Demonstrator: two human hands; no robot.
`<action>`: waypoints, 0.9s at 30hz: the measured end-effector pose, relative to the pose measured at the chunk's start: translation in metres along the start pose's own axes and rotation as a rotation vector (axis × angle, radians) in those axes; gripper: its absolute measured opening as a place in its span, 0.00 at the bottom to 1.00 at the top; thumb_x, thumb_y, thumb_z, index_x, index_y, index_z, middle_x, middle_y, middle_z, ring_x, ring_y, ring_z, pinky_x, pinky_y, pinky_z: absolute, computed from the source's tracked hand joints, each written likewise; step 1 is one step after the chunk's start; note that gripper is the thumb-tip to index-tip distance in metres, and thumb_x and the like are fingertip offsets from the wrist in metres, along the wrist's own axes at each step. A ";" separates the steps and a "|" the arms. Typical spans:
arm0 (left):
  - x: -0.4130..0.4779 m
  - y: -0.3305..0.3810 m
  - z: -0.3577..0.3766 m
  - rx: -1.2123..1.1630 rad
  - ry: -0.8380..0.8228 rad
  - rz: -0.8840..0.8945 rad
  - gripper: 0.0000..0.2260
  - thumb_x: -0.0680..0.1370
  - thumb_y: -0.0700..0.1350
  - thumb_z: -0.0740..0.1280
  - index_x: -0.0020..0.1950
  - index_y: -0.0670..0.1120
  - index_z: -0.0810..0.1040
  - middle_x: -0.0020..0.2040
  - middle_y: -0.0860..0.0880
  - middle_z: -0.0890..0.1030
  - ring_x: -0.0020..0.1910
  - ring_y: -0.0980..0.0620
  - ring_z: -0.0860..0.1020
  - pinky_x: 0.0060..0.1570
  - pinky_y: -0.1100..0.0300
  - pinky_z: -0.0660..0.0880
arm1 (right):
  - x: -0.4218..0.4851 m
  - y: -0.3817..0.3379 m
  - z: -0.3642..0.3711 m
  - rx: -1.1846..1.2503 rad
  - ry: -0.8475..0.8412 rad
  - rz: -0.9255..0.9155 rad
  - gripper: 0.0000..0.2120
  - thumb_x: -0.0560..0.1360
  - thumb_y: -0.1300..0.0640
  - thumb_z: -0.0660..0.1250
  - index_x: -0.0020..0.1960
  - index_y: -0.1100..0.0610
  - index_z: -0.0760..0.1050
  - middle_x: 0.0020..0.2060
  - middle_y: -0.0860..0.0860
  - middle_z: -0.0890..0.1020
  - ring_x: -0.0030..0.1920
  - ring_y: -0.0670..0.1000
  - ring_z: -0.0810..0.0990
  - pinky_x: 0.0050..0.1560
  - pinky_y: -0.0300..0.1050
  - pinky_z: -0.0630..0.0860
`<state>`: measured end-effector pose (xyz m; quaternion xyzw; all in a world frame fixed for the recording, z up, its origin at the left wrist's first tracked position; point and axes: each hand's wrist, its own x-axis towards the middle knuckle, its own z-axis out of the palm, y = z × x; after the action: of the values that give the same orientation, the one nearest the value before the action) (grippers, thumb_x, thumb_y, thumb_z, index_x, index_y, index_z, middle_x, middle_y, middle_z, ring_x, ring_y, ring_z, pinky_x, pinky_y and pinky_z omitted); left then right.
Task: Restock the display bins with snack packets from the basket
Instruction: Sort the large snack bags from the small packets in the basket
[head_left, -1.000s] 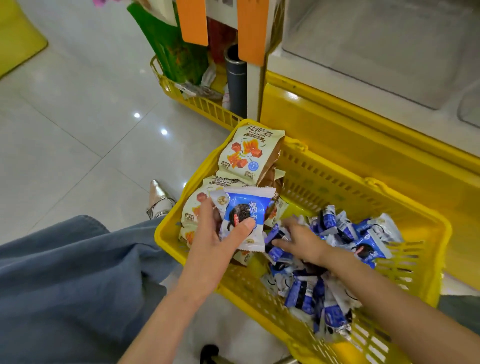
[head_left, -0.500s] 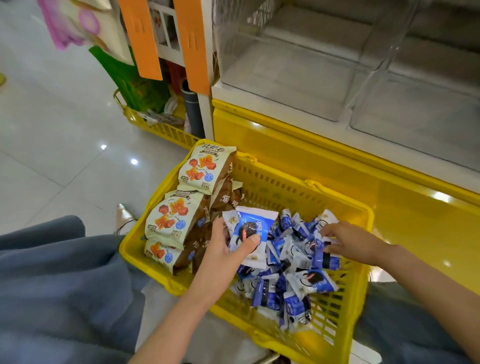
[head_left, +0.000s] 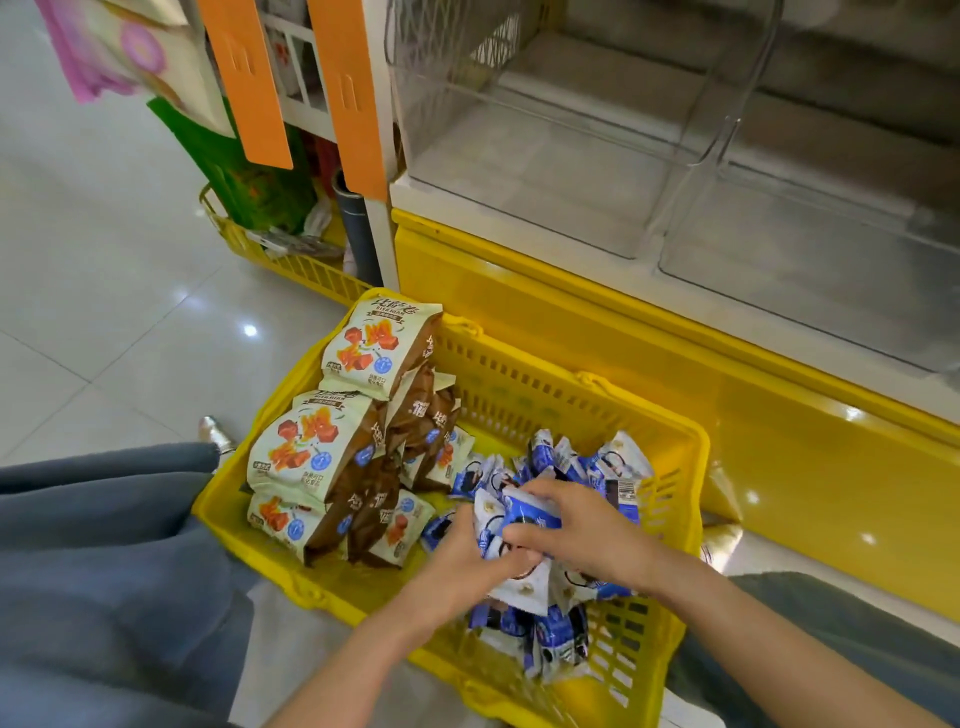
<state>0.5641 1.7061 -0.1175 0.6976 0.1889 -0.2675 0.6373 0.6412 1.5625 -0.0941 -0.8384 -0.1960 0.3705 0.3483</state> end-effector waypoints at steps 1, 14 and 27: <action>0.000 -0.004 0.001 -0.014 -0.018 -0.020 0.23 0.75 0.55 0.67 0.67 0.55 0.62 0.63 0.60 0.71 0.54 0.75 0.70 0.51 0.77 0.69 | 0.001 0.005 -0.005 0.005 0.010 0.032 0.21 0.73 0.44 0.68 0.59 0.57 0.76 0.57 0.50 0.79 0.54 0.49 0.77 0.52 0.42 0.71; 0.083 -0.038 0.002 0.258 0.301 -0.033 0.18 0.81 0.47 0.57 0.68 0.39 0.64 0.63 0.42 0.71 0.64 0.46 0.69 0.62 0.56 0.67 | 0.081 0.062 -0.009 -0.278 0.287 0.245 0.20 0.78 0.49 0.62 0.65 0.59 0.69 0.34 0.53 0.77 0.30 0.48 0.73 0.28 0.42 0.64; 0.117 -0.067 0.002 0.154 0.259 -0.184 0.15 0.78 0.41 0.65 0.63 0.40 0.67 0.61 0.39 0.74 0.62 0.44 0.73 0.50 0.66 0.69 | 0.094 0.083 -0.001 -0.329 0.069 0.193 0.14 0.77 0.53 0.65 0.58 0.53 0.65 0.52 0.54 0.80 0.47 0.55 0.79 0.45 0.49 0.74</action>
<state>0.6153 1.7029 -0.2426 0.7527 0.3113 -0.2464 0.5252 0.7086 1.5607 -0.1998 -0.9111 -0.1608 0.3363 0.1760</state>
